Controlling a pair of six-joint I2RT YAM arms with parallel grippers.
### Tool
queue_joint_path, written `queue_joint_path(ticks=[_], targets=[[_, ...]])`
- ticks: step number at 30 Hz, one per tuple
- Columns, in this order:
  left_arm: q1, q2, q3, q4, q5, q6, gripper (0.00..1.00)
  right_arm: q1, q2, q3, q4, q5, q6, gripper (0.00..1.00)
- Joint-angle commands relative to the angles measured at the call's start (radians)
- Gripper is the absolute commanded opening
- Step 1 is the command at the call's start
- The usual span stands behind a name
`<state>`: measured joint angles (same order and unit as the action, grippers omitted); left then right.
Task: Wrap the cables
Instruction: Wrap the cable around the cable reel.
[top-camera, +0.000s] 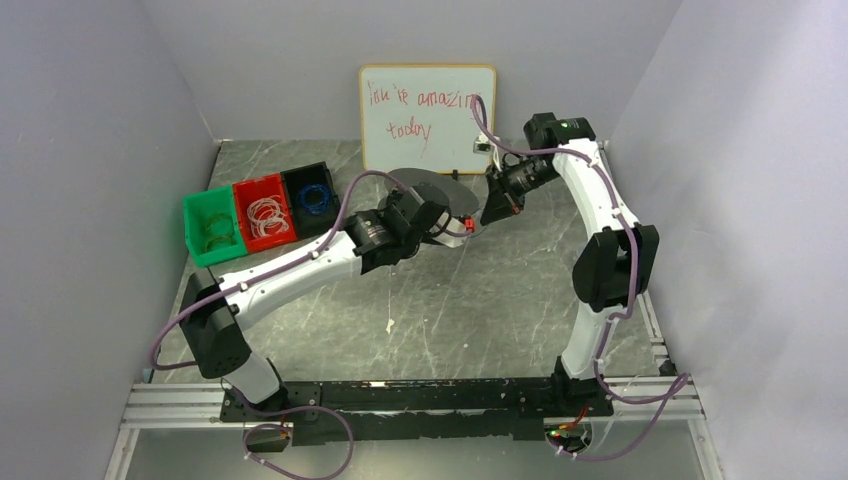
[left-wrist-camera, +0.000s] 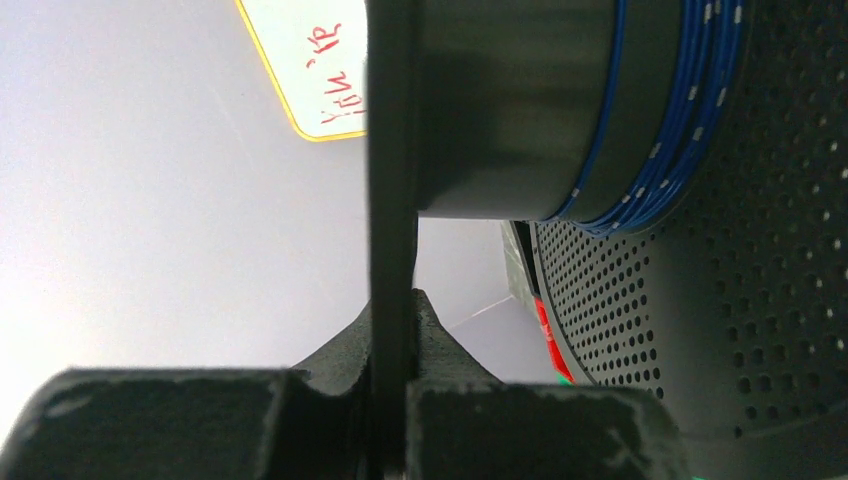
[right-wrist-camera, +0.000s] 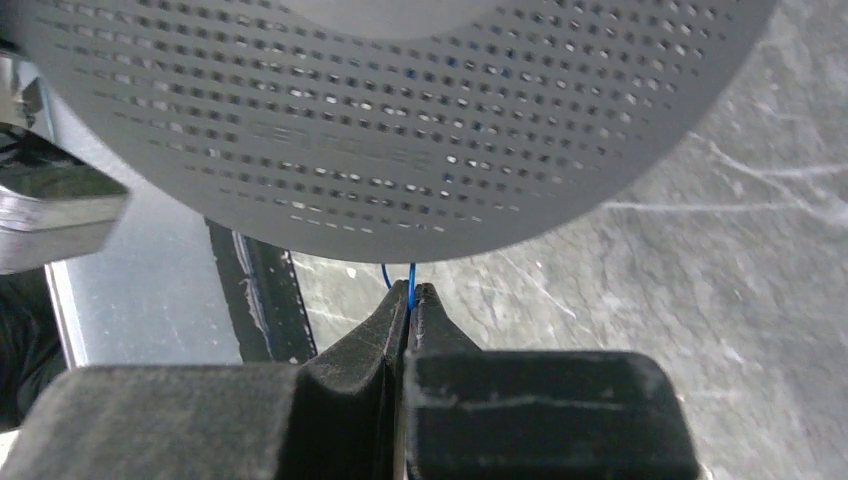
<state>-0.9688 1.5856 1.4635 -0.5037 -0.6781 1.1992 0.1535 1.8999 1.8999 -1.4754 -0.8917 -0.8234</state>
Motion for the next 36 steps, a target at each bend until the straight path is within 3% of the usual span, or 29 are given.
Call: queue_joint_path(ticks=[1, 8, 14, 18, 20, 22, 27, 30, 33, 36], targets=[[-0.005, -0.049, -0.008, 0.167, -0.089, 0.032, 0.02, 0.009, -0.054, -0.003, 0.015, -0.114, 0.000, 0.00], [-0.004, -0.034, 0.002, 0.165, -0.120, -0.019, 0.02, 0.008, -0.142, -0.091, 0.173, -0.186, 0.125, 0.00], [-0.003, 0.023, 0.126, 0.035, -0.141, -0.192, 0.02, 0.008, -0.245, -0.289, 0.476, -0.222, 0.295, 0.00], [-0.001, 0.036, 0.135, 0.065, -0.180, -0.221, 0.02, 0.008, -0.305, -0.446, 0.742, -0.260, 0.451, 0.00], [-0.001, 0.036, 0.128, 0.079, -0.188, -0.226, 0.02, 0.008, -0.314, -0.472, 0.797, -0.283, 0.498, 0.00], [-0.001, 0.033, 0.115, 0.105, -0.194, -0.220, 0.02, 0.008, -0.296, -0.439, 0.745, -0.316, 0.457, 0.00], [0.005, 0.017, -0.009, 0.411, -0.262, -0.017, 0.02, -0.029, -0.184, -0.257, 0.324, -0.504, 0.137, 0.00], [0.007, 0.018, -0.008, 0.408, -0.256, -0.027, 0.02, -0.058, -0.110, -0.187, 0.134, -0.567, 0.008, 0.00], [0.007, 0.023, -0.007, 0.408, -0.256, -0.029, 0.02, -0.083, -0.077, -0.169, 0.084, -0.600, -0.017, 0.00], [0.007, 0.026, -0.008, 0.414, -0.261, -0.027, 0.02, -0.096, -0.084, -0.187, 0.142, -0.602, 0.034, 0.00]])
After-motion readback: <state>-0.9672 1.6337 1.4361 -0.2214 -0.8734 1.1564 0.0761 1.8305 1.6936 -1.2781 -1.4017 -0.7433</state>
